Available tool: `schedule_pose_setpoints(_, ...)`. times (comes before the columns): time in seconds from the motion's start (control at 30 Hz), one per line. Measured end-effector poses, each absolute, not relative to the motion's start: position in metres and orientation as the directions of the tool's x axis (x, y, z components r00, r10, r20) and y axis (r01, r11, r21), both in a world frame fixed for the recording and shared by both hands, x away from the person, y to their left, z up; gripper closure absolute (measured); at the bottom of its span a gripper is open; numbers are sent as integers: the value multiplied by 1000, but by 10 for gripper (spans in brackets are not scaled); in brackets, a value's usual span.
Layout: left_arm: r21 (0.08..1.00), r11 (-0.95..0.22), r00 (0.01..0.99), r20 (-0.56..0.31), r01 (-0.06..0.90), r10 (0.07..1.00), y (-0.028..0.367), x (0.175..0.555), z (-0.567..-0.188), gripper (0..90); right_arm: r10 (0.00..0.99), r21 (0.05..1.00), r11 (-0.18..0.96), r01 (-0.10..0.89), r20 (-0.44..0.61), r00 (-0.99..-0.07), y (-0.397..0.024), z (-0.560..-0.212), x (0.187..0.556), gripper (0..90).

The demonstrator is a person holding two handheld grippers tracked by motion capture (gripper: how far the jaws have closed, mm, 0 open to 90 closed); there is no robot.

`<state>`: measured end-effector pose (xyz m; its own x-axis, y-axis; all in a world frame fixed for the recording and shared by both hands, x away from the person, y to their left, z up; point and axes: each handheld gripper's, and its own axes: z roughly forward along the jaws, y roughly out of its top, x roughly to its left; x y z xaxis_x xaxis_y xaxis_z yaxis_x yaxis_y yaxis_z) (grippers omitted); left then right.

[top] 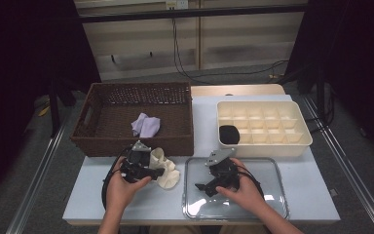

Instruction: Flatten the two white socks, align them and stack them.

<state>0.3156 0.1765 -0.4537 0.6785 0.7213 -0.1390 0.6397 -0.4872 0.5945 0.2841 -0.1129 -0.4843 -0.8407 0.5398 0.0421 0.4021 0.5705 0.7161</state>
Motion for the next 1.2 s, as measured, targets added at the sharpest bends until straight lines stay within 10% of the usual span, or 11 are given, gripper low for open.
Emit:
schedule_pose_setpoints(0.27, 575, -526, 696, -110, 627, 709, 168, 313, -457, 394, 539, 717, 571, 400, 40, -841, -113, -484, 284, 50)
schedule_pose_setpoints(0.63, 552, -528, 713, -188, 645, 675, 162, 310, -452, 805, 541, 717, 570, 401, 40, -840, -113, -484, 285, 50)
schedule_pose_setpoints(1.2, 546, -545, 737, -218, 636, 640, 154, 305, -442, 808, 543, 718, 567, 403, 41, -838, -113, -484, 285, 50)
